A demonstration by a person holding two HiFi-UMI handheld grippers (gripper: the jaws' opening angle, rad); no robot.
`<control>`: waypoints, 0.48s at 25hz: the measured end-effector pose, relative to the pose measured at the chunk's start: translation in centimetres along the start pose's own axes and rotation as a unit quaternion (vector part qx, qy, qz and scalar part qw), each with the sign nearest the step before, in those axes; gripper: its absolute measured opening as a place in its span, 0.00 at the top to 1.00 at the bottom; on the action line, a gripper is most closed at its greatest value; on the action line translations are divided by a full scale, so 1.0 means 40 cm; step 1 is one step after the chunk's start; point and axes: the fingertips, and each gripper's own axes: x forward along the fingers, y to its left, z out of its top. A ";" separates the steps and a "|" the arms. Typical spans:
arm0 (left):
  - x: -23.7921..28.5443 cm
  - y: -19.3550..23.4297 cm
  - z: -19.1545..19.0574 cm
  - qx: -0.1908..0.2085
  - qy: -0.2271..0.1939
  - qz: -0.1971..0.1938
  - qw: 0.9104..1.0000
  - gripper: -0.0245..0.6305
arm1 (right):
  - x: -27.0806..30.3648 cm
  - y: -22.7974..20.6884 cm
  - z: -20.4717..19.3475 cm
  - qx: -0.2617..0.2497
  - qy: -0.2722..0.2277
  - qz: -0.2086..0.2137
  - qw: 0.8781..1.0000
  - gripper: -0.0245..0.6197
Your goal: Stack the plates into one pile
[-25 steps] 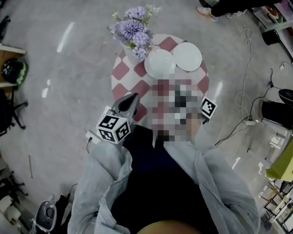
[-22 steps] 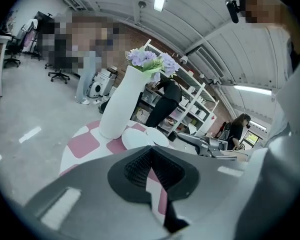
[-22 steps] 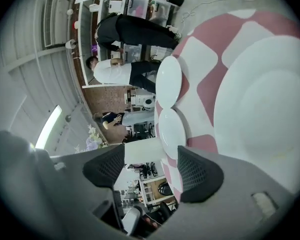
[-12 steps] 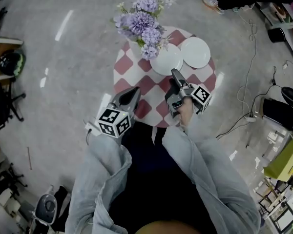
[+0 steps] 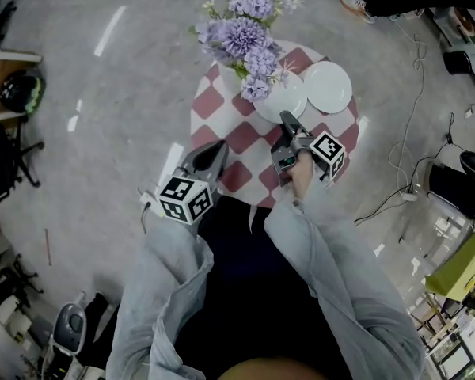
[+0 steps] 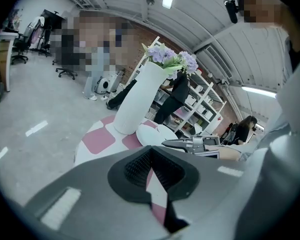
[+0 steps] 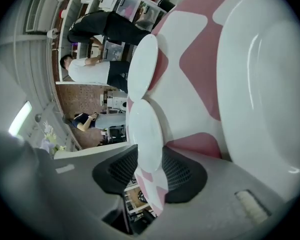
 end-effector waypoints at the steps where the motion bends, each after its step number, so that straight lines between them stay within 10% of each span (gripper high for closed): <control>1: 0.000 0.000 0.000 -0.001 -0.001 0.001 1.000 0.95 | -0.001 -0.010 -0.001 -0.002 -0.004 -0.015 1.000 0.75; 12: -0.025 -0.017 -0.011 -0.004 -0.012 0.011 1.000 0.95 | -0.017 -0.012 0.001 0.012 -0.018 -0.023 0.999 0.92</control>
